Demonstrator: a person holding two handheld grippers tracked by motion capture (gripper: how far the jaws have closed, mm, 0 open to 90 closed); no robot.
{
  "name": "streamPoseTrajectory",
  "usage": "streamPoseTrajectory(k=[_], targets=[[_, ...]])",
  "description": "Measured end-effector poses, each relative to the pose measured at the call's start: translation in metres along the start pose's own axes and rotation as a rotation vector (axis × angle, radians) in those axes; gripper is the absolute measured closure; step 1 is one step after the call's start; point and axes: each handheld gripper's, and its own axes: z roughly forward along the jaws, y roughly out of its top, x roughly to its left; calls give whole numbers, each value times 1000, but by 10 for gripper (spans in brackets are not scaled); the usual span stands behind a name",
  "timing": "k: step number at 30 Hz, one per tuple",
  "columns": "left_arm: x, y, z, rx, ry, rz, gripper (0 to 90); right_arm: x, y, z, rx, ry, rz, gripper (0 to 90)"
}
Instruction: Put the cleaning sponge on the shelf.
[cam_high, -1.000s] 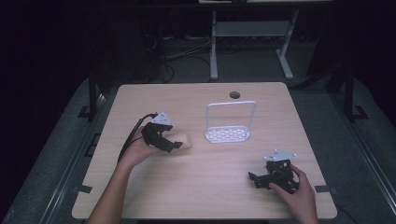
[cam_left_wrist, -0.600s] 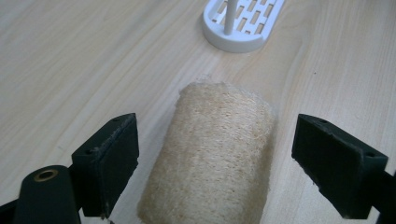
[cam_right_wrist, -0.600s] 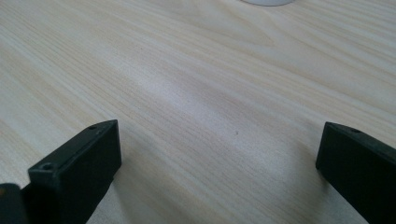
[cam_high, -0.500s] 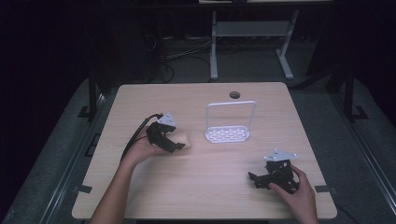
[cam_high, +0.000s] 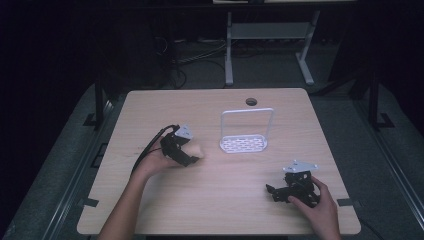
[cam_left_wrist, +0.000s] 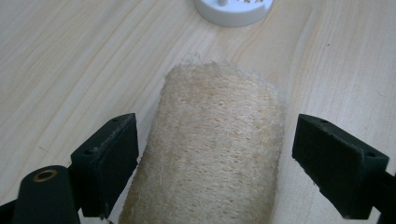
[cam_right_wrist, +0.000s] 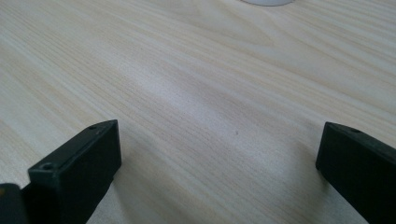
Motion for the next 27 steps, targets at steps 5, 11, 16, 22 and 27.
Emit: streamPoseTrajectory(k=[5,11,16,22,27], targets=[[1,-2,7,24,-9,-10,147,0,0,0,0,0,1,0],[2,-3,9,31,-15,-17,182,0,0,0,0,0,0,0],[3,-4,8,22,-19,-24,229,0,0,0,0,0,1,0],[5,-6,8,19,-29,-29,254,0,0,0,-1,0,1,0],[4,-7,7,8,-32,-44,263,0,0,0,0,0,0,0]])
